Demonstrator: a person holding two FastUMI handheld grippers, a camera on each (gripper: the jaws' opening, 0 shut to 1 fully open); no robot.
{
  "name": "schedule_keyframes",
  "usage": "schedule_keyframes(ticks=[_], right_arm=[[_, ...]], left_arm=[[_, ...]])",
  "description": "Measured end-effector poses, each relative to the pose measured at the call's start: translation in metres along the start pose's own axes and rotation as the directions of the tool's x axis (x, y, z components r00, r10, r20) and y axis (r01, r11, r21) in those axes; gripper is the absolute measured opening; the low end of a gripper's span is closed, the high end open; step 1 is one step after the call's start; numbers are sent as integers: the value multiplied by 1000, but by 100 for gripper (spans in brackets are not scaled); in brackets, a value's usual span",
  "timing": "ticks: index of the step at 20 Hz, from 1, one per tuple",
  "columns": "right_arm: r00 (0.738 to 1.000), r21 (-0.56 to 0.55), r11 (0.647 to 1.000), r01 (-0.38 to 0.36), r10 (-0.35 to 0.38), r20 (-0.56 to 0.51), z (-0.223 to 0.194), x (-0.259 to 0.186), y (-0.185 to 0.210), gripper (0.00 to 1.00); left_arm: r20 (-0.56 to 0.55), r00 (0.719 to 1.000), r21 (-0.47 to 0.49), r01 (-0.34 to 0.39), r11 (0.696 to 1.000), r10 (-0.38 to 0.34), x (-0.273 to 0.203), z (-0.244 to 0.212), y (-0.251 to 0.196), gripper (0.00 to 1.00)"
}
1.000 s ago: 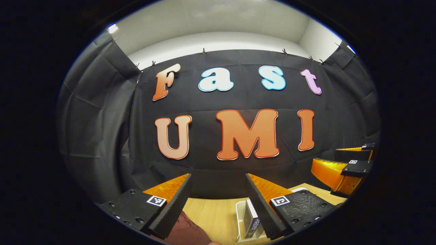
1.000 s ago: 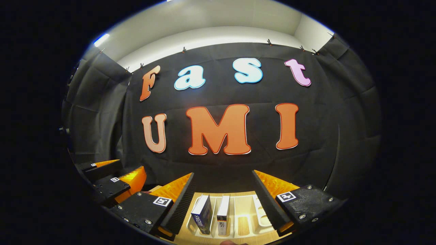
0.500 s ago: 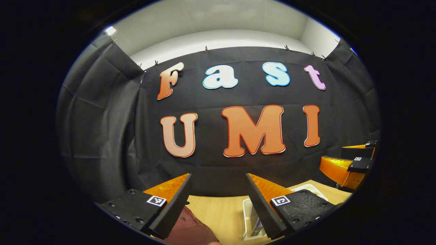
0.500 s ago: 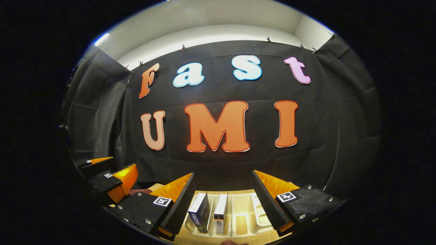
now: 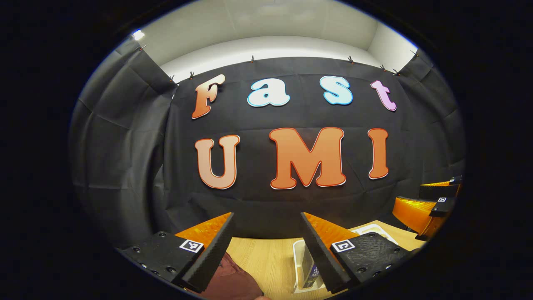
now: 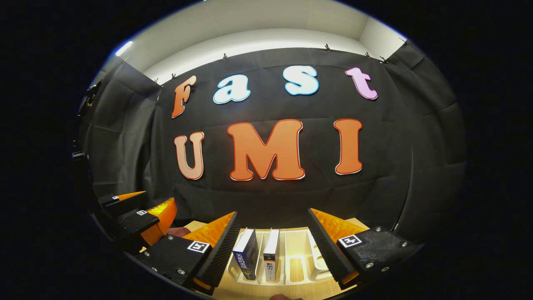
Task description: Open the schoolbag, grab two books from the bookshelf and put them into the schoolbag.
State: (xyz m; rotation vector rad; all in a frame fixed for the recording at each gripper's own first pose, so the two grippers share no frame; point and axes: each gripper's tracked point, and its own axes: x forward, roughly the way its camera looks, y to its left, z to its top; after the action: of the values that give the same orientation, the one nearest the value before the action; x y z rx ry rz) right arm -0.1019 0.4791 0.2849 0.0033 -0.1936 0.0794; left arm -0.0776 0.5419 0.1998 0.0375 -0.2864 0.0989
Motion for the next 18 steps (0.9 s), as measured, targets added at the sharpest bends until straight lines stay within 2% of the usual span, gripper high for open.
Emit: schedule_keyframes(ticks=[18], right_arm=[[997, -7, 998, 66, -66, -34, -9, 3, -14, 96]], left_arm=[[-7, 999, 0, 32, 999, -32, 0, -4, -12, 96]])
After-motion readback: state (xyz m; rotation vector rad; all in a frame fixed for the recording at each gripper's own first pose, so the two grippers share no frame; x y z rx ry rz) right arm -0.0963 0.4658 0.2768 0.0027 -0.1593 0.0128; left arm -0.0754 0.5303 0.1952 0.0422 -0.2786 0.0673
